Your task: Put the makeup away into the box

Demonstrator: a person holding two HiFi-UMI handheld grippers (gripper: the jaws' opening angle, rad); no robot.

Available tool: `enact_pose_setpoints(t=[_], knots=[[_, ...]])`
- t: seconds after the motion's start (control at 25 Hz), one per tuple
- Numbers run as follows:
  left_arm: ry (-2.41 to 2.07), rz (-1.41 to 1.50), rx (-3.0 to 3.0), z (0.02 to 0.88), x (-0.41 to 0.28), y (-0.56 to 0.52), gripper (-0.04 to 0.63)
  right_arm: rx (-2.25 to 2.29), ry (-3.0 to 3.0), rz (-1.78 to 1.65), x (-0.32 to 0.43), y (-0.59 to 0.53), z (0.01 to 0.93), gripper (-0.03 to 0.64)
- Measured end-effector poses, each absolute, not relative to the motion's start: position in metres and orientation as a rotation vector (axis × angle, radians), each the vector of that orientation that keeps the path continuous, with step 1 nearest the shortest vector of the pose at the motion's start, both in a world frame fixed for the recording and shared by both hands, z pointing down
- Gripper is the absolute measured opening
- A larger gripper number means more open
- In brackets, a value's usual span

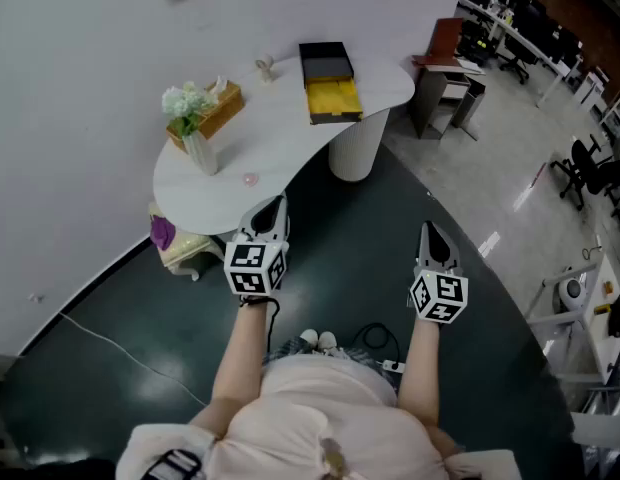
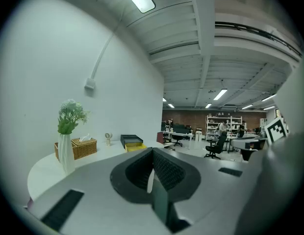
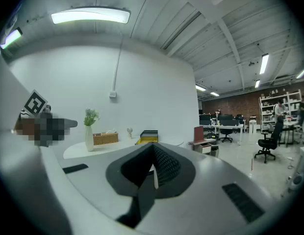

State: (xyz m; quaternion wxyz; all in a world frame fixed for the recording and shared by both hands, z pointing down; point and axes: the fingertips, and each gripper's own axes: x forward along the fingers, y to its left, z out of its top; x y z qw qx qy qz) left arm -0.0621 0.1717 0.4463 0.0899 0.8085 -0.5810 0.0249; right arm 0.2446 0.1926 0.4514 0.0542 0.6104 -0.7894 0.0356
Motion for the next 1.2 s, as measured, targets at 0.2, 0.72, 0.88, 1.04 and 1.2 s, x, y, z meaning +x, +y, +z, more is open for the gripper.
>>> enact_pose_setpoints(t=[0.2,0.72,0.88,1.04,1.2], knots=[[-1.723,0.076,2.405,0.448,-0.066,0.175,0.026,1.855,-2.399,0.117,0.239,0.196,0.453,0.014],[-1.693,0.075,2.405,0.454,-0.068,0.175,0.026,1.877,-2.384,0.147,0.233,0.201,0.455,0.015],[-1.68,0.088,2.402,0.46,-0.068,0.173,0.028,1.888,-2.392,0.174,0.234,0.203,0.458,0.015],[-1.658,0.028,2.372,0.461,-0.07,0.171,0.028,1.894,-2.389,0.179,0.236,0.205,0.458,0.015],[-1.634,0.001,2.381,0.46,-0.071,0.171,0.036,1.9,-2.387,0.189,0.237,0.207,0.458,0.015]])
